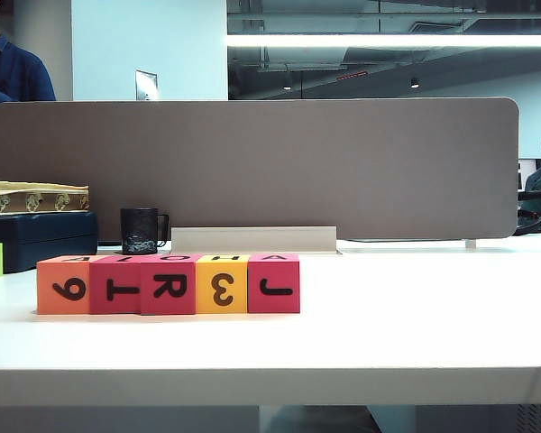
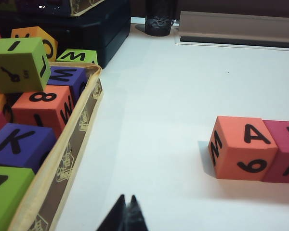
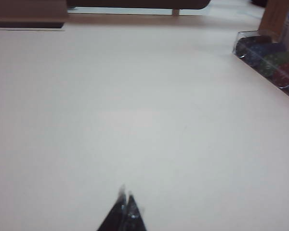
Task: Select the appropriate blocks from the scattered letter blocks on the table and arrange them in a row to spell out "ALOHA".
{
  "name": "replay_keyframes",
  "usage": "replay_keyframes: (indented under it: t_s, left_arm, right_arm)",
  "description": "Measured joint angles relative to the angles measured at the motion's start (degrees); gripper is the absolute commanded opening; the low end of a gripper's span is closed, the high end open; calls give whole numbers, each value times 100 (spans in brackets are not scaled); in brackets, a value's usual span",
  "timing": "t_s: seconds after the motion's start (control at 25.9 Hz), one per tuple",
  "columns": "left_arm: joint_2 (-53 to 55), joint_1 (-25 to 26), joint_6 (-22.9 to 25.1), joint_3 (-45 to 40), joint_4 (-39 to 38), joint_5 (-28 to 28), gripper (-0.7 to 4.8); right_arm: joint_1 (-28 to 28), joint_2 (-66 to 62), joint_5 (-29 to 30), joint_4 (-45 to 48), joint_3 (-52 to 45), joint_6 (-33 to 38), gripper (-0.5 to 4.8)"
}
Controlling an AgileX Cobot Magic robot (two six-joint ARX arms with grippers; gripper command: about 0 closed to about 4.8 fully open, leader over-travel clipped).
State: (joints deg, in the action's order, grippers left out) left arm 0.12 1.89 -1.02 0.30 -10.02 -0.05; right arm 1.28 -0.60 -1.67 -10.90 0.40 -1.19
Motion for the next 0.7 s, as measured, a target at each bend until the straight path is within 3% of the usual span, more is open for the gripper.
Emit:
replay_keyframes:
  t_s: [0.7]
  left_arm:
    - [0, 2, 0, 0, 0, 0, -6]
  right_arm:
    - [0, 0, 28, -7, 0, 223, -1]
